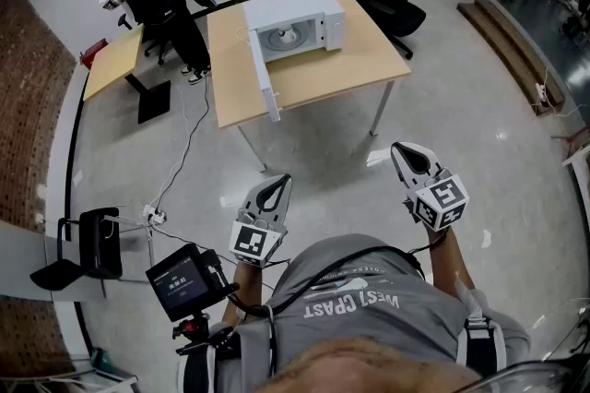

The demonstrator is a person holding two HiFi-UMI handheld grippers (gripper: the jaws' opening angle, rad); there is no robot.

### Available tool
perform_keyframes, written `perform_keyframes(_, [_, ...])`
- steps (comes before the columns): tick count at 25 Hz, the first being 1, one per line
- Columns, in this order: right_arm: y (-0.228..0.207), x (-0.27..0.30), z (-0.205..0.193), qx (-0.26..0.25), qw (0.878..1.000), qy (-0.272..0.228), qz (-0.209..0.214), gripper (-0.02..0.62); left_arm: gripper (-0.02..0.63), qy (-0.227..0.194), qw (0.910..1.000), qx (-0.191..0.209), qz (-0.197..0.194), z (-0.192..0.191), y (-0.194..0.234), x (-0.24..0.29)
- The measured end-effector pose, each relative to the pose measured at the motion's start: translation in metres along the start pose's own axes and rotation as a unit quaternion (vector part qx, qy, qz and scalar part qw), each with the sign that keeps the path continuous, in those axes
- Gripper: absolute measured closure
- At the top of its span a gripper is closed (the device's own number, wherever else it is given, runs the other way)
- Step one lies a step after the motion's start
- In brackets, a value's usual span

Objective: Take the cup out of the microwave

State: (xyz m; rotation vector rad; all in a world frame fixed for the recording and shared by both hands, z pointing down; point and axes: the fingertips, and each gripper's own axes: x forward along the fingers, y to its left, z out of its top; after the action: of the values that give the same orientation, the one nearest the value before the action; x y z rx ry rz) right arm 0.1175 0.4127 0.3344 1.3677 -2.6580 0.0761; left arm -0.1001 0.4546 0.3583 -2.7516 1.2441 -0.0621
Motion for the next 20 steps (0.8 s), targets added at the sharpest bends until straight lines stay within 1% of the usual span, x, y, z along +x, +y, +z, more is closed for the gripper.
perform_keyframes(5, [0.012, 0.014, -0.003, -0.001, 1.000, -0.003, 0.001, 0.583, 0.563, -0.003, 1.0000, 0.005, -0.002, -0.009, 0.013, -0.007])
perform_keyframes(13, [0.019, 0.040, 0.003, -0.009, 1.000, 0.012, -0.002, 0.583, 0.563, -0.012, 0.9998, -0.014, 0.000, -0.012, 0.039, -0.009])
perform_keyframes(17, [0.018, 0.047, -0.003, -0.009, 1.000, 0.019, 0.006, 0.583, 0.563, -0.010, 0.9998, -0.018, 0.004, -0.018, 0.037, -0.007])
perform_keyframes(20, [0.015, 0.060, -0.001, -0.007, 1.000, 0.023, 0.017, 0.583, 0.563, -0.003, 0.9996, -0.022, 0.017, -0.018, 0.044, -0.007])
